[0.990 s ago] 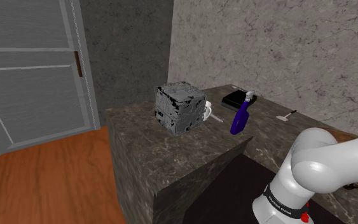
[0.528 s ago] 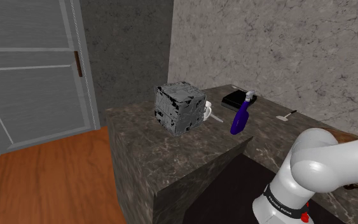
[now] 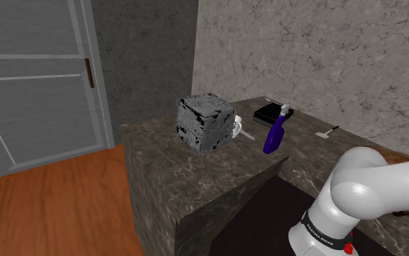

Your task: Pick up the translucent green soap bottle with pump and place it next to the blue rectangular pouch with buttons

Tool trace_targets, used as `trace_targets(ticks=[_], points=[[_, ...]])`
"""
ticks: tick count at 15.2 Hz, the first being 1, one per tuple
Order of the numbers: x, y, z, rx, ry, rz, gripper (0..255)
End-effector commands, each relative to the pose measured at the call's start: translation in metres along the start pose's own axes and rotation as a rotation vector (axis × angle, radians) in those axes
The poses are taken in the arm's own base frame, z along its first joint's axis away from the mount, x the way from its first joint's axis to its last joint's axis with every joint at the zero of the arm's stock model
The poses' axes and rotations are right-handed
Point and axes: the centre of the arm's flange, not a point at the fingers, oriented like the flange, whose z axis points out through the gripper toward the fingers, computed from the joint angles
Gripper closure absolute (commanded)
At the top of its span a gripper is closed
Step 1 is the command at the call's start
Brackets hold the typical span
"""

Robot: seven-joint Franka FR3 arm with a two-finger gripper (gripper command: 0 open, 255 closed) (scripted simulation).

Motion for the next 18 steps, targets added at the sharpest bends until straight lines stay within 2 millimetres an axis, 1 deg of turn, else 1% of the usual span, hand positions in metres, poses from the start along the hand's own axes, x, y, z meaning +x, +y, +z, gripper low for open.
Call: trace_targets(ticks=[1,5,13,14,15,16,17,18], points=[[-0.024,-0.002,0.020,-0.004,-0.074,0.009,255],[-0.031,-0.004,0.040,-0.004,-0.074,0.009,255],[-0.031,-0.004,0.040,-0.004,-0.074,0.009,255],[-0.034,0.003,0.037,-0.003,-0.074,0.010,0],[-0.031,0.011,0.038,-0.004,-0.074,0.009,0],[-0.029,0.010,0.029,-0.005,-0.074,0.011,0],[-0.032,0.013,0.037,-0.005,-0.074,0.009,0],[-0.034,0.010,0.035,-0.003,-0.075,0.009,0]])
